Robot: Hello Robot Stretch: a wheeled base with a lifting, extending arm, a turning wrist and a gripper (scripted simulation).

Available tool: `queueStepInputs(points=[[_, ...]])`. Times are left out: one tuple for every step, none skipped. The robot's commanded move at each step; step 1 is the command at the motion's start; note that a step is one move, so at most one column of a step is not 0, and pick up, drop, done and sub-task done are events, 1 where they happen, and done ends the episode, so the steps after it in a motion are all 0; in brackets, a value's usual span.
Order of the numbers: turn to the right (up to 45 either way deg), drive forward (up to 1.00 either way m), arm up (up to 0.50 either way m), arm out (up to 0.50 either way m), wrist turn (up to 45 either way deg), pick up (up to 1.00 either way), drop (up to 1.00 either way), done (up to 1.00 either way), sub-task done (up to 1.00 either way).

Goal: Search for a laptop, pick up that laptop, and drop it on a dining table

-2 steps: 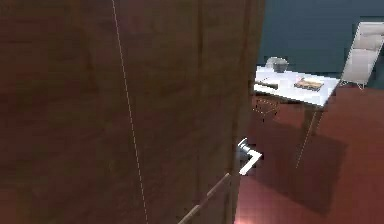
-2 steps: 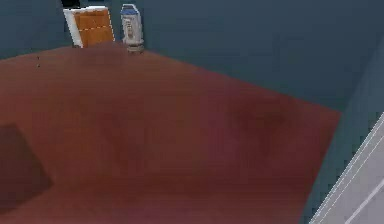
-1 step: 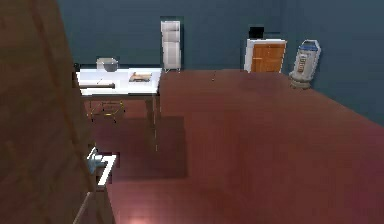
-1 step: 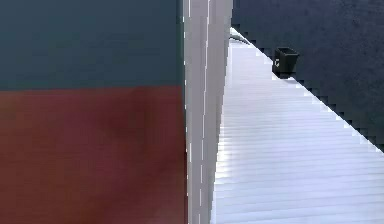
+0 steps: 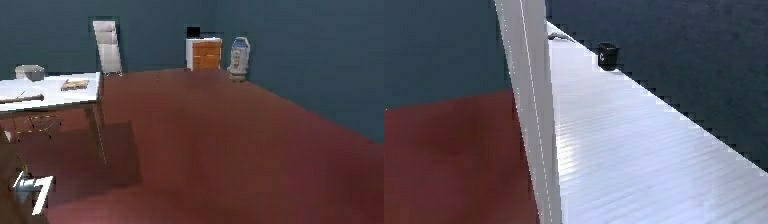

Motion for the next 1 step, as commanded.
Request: queueStepInputs(points=[[0.0,1.00,0.00,0.00,0.0,0.00,0.00,0.00,0.00]])
